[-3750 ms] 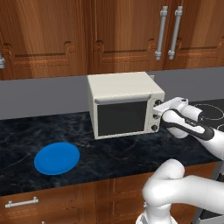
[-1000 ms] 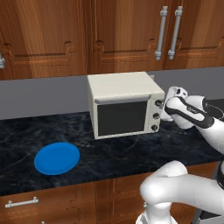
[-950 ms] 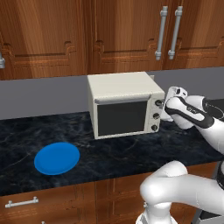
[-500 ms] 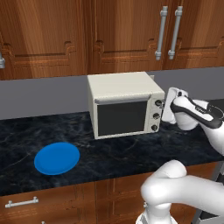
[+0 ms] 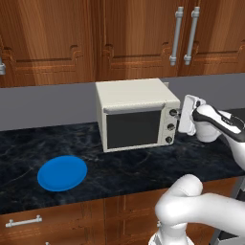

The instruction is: Pull the toaster oven rack outwards. Pick up the baguette from the plate and place it on the toaster oven rack. Close the toaster oven door fully and set the temperature to the lowest setting.

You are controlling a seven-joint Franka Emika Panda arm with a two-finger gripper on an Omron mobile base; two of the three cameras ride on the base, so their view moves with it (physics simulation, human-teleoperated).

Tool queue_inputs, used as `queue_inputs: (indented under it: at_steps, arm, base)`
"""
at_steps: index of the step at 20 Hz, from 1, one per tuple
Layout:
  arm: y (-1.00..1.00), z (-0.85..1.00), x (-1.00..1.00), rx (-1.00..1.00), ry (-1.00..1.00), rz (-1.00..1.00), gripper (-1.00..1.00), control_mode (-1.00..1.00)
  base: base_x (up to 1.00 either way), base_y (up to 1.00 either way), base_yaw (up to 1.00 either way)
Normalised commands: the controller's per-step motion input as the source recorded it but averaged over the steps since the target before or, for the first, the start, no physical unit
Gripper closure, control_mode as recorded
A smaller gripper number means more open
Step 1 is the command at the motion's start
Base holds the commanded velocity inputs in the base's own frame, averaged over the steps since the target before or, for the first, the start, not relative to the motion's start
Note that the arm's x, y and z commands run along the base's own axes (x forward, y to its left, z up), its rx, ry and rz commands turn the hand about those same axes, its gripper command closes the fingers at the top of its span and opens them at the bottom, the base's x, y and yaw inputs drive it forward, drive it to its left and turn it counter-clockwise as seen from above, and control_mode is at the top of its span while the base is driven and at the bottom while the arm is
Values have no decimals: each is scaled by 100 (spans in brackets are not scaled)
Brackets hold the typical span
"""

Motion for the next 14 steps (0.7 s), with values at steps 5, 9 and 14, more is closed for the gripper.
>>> queue_inputs:
  at_steps: [5,9,14]
  arm:
    - [0,12,7,-29,-12,4,100,-100]
    - [0,0,3,-33,-24,6,100,-100]
    - [0,0,0,-37,-30,6,100,-100]
  base:
    - [0,0,0]
    - [0,0,0]
    - [0,0,0]
